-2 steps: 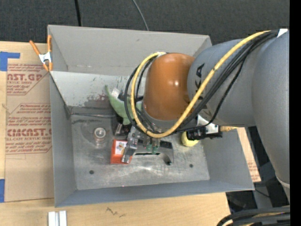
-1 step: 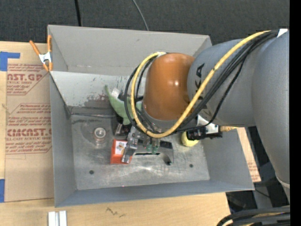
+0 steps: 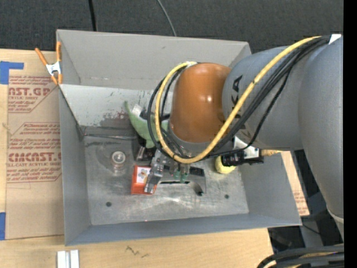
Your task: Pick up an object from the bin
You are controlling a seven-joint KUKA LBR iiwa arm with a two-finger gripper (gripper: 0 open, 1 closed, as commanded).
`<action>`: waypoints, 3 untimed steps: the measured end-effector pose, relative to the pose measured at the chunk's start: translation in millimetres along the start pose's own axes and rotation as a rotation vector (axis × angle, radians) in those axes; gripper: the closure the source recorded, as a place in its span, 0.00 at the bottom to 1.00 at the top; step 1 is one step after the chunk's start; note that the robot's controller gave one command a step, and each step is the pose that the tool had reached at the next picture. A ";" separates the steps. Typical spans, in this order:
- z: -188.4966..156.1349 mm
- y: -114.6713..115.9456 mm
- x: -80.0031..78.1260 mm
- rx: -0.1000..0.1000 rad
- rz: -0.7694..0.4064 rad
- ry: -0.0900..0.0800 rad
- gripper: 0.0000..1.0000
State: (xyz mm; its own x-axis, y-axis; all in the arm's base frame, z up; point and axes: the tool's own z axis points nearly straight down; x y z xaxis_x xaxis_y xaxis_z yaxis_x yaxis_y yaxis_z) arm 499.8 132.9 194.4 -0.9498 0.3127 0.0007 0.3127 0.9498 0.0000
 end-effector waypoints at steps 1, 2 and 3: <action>0.0 0.0 0.0 0.000 0.000 0.000 1.00; 0.0 0.0 0.0 0.000 0.000 0.000 1.00; 0.0 0.0 0.0 0.000 0.000 0.000 1.00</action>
Offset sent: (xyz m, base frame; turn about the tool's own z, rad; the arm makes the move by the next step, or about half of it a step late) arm 0.0000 0.0000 0.0000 0.0000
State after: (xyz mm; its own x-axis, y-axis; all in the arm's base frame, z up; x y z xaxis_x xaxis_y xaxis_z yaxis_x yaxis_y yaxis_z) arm 499.8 132.9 194.3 -0.9499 0.3126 0.0008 0.3126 0.9499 0.0001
